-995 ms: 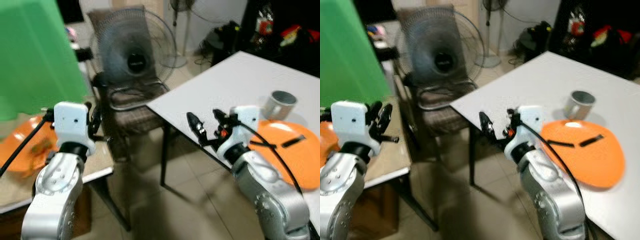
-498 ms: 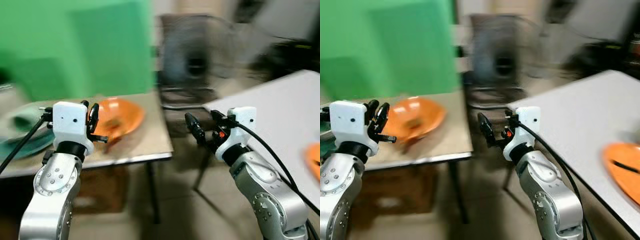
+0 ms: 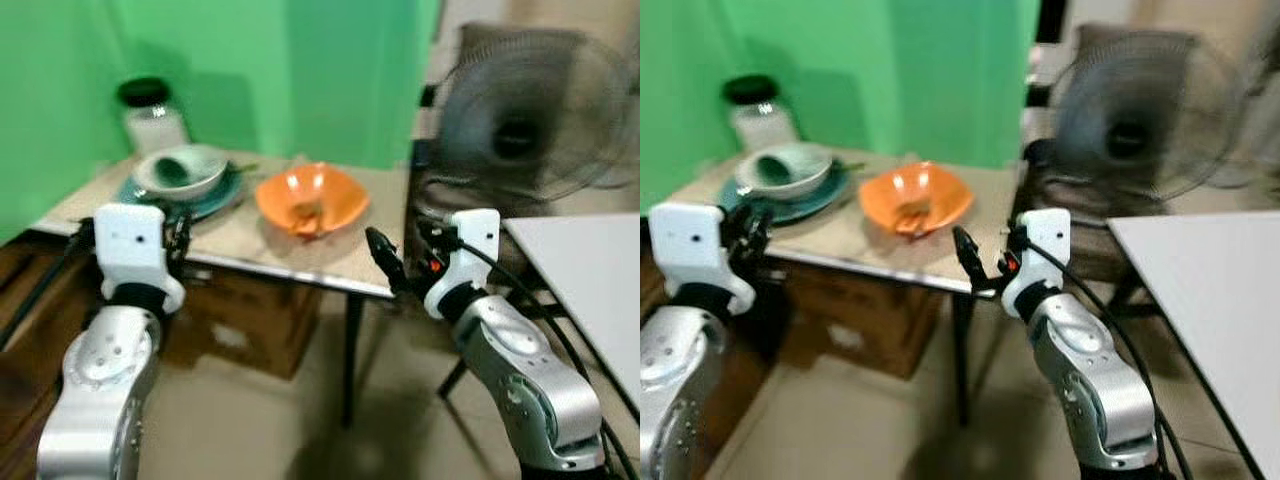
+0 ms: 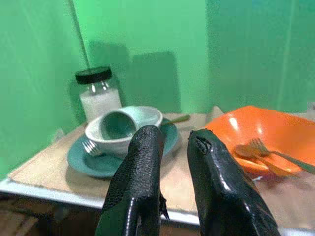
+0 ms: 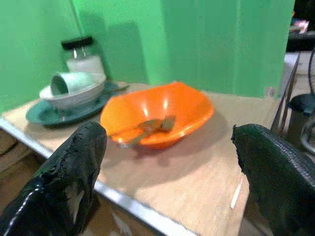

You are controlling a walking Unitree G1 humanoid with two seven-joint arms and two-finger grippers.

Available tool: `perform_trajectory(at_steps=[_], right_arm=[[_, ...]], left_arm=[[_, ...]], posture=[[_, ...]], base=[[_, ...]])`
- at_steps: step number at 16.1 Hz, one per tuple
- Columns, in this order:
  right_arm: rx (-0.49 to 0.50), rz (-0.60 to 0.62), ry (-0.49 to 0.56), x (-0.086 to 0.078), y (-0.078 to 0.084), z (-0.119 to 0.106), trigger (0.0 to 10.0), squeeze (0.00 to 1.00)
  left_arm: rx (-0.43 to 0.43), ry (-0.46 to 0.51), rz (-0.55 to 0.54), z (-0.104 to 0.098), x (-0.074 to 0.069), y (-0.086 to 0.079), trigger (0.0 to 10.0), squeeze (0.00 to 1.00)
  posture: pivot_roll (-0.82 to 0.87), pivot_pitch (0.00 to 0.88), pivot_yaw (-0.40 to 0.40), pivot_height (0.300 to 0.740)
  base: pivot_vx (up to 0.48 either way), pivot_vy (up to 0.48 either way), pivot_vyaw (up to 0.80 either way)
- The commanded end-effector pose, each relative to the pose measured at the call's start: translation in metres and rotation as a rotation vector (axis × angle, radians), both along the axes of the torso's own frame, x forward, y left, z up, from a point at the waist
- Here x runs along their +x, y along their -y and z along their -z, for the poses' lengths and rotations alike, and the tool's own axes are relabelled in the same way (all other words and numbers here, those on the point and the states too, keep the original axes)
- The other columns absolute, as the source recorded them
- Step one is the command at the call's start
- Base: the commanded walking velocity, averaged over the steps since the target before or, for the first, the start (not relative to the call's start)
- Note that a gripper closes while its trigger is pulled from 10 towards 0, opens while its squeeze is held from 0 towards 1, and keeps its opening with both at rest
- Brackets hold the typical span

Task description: Setting the table

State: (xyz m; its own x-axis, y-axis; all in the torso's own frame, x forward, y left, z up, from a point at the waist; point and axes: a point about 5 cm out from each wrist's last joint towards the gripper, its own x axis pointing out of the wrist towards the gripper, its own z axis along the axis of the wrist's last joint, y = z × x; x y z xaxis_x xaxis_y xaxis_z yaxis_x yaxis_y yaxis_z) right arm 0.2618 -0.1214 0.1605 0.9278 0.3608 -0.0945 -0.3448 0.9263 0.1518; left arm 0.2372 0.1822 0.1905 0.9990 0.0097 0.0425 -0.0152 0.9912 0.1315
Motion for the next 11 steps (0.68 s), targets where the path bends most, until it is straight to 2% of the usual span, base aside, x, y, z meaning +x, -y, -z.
perform_trajectory(at_steps=[1, 2, 3, 4, 5, 7, 10, 11], right_arm=[[-0.014, 0.012, -0.01, 0.0013, 0.0009, 0.0007, 10.0, 1.0], [-0.106, 0.021, 0.036, 0.0027, 0.0003, 0.0017, 10.0, 0.0], [-0.097, 0.047, 0.082, 0.003, 0.0006, 0.0002, 10.0, 0.0], [-0.115, 0.049, 0.071, 0.0022, 0.0011, 0.0022, 10.0, 0.0], [-0.057, 0.022, 0.03, 0.0001, 0.0002, 0.0047, 10.0, 0.0], [-0.034, 0.054, 0.011, -0.0015, 0.0037, 0.0067, 10.0, 0.0], [0.033, 0.044, -0.016, 0.0011, 0.0006, 0.0085, 10.0, 0.0], [-0.003, 0.021, 0.014, 0.0023, -0.0019, 0.0057, 10.0, 0.0]], left_arm=[[0.001, 0.015, 0.009, -0.004, 0.0003, 0.0018, 10.0, 0.0], [0.048, 0.007, 0.015, -0.0018, -0.0005, 0.0009, 10.0, 0.0], [0.05, 0.001, 0.015, -0.0002, -0.0014, 0.0002, 10.0, 0.0], [0.047, -0.003, 0.022, 0.0013, -0.0025, -0.0002, 10.0, 0.0], [0.048, -0.01, 0.027, 0.0036, -0.0028, 0.0001, 10.0, 0.0], [0.043, -0.019, 0.039, 0.0051, -0.0021, 0.0014, 10.0, 0.0], [0.043, -0.019, 0.051, 0.005, -0.0024, 0.003, 10.0, 0.0], [0.044, -0.018, 0.052, 0.0046, -0.0026, 0.0028, 10.0, 0.0]], posture=[[-0.03, 0.0, 0.047, 0.74], [-0.03, 0.0, 0.047, 0.74], [-0.03, 0.0, 0.047, 0.74], [-0.03, 0.0, 0.047, 0.74], [-0.03, 0.0, 0.049, 0.74], [-0.03, 0.0, 0.051, 0.74], [-0.03, 0.0, 0.05, 0.74], [-0.03, 0.0, 0.05, 0.74]], base=[[0.0, 0.0, 0.0], [0.0, 0.0, 0.0], [0.0, 0.0, 0.0], [0.0, 0.0, 0.0], [0.0, 0.0, 0.0], [0.0, 0.0, 0.0], [0.311, 0.0, 0.0], [0.33, 0.0, 0.0]])
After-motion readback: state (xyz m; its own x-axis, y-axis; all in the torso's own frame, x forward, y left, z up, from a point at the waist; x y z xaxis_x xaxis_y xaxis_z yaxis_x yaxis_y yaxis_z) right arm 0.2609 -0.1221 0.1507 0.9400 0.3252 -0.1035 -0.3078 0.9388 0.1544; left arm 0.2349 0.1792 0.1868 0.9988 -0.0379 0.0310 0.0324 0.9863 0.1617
